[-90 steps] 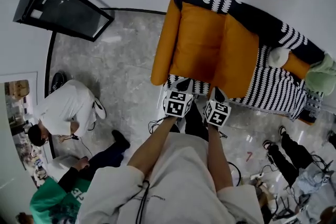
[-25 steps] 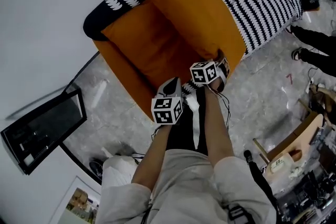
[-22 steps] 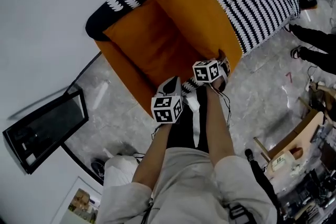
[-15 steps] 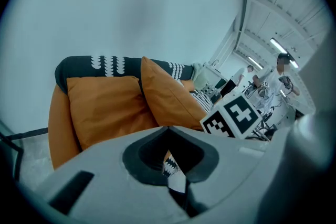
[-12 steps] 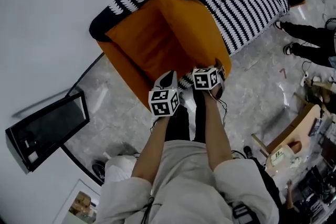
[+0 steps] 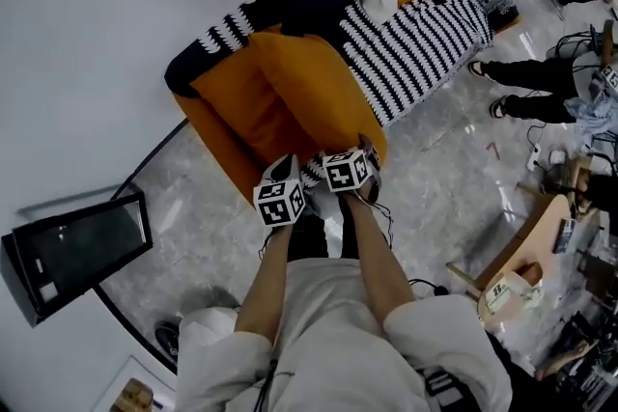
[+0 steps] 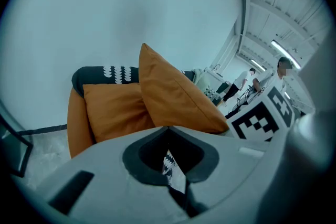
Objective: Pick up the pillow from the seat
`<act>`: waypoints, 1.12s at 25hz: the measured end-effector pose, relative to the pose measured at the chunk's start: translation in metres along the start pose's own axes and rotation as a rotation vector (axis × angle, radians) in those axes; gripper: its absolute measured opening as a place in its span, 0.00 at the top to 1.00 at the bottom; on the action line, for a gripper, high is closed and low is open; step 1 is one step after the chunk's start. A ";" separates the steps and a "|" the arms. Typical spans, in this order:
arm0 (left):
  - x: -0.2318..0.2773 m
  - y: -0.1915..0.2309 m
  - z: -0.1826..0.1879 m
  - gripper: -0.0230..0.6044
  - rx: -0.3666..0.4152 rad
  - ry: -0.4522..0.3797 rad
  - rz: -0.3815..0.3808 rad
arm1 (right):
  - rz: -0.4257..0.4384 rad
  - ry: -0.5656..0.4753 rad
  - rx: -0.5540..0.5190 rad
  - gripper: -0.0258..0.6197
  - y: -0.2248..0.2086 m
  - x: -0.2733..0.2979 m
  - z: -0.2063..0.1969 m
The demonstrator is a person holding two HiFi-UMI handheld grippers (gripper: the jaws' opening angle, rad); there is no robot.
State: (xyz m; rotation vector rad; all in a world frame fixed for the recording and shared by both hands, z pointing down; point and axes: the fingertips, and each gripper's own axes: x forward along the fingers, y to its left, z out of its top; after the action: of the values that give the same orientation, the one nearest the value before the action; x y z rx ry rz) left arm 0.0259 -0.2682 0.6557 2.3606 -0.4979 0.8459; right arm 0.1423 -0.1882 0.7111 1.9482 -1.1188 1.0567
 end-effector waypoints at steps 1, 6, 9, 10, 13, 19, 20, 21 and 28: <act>-0.007 0.000 -0.003 0.95 -0.007 -0.002 0.011 | 0.017 -0.004 -0.006 0.51 0.003 -0.006 -0.002; -0.026 -0.008 -0.009 0.95 -0.036 -0.035 0.071 | 0.100 -0.021 -0.044 0.51 0.006 -0.032 -0.012; -0.033 -0.022 -0.014 0.95 -0.056 -0.068 0.110 | 0.144 -0.028 -0.068 0.51 -0.001 -0.043 -0.023; -0.033 -0.028 -0.016 0.95 -0.062 -0.078 0.125 | 0.160 -0.031 -0.075 0.51 -0.005 -0.045 -0.027; -0.034 -0.046 -0.023 0.95 -0.097 -0.114 0.181 | 0.217 -0.037 -0.098 0.51 -0.018 -0.050 -0.037; -0.037 -0.087 -0.040 0.95 -0.156 -0.172 0.271 | 0.295 -0.064 -0.124 0.51 -0.051 -0.059 -0.049; -0.037 -0.093 -0.043 0.95 -0.164 -0.180 0.282 | 0.303 -0.068 -0.128 0.51 -0.056 -0.060 -0.050; -0.038 -0.099 -0.045 0.95 -0.170 -0.186 0.292 | 0.311 -0.071 -0.132 0.51 -0.060 -0.061 -0.051; -0.044 -0.144 -0.054 0.95 -0.194 -0.232 0.349 | 0.385 -0.109 -0.126 0.51 -0.087 -0.079 -0.061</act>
State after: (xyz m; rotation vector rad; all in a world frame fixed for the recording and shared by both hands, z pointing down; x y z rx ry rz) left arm 0.0439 -0.1178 0.6040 2.2337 -1.0628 0.6364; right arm 0.1756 -0.0717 0.6587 1.7484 -1.6266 1.0521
